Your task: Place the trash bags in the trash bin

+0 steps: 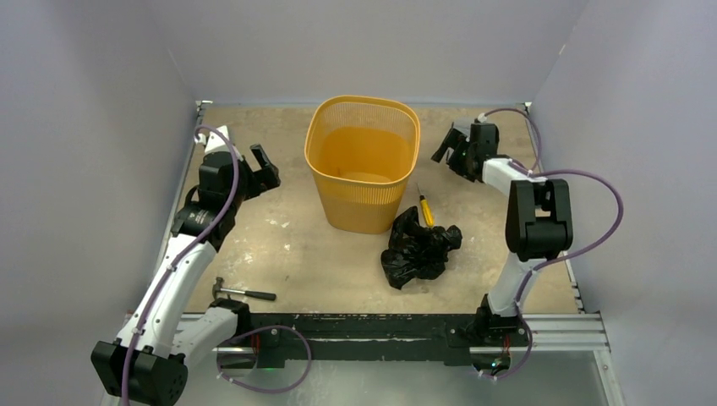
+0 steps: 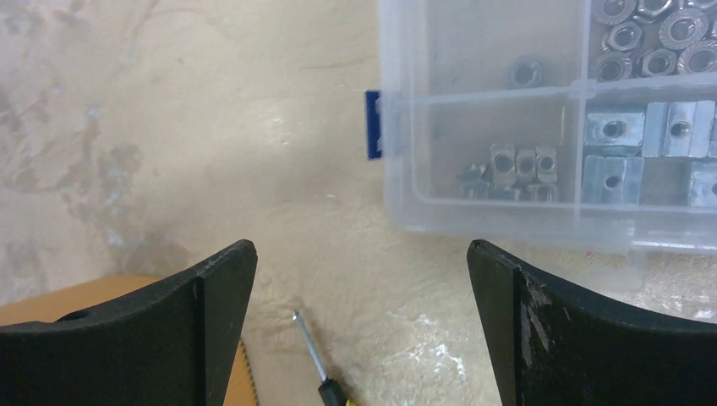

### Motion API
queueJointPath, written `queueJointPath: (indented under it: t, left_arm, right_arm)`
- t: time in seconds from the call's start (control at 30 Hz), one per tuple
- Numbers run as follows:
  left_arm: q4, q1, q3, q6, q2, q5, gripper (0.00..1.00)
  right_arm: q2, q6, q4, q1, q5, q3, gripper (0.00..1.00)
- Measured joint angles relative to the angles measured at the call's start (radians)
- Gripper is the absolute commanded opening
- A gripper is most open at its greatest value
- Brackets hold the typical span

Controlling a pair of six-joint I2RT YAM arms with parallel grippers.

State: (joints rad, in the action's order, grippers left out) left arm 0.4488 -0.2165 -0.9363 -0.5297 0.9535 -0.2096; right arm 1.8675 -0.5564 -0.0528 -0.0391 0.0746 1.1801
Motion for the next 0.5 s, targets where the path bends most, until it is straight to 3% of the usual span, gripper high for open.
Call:
queueJointPath:
  t: [0.13, 0.5]
  left_arm:
    - [0.005, 0.0, 0.002, 0.0, -0.015, 0.026, 0.99]
    - [0.004, 0.0, 0.003, 0.0, -0.023, 0.08, 0.99]
  right_arm:
    - [-0.076, 0.031, 0.018, 0.011, 0.059, -0.023, 0.99]
    - [-0.607, 0.092, 0.001, 0.006, 0.23, -0.229, 0.96]
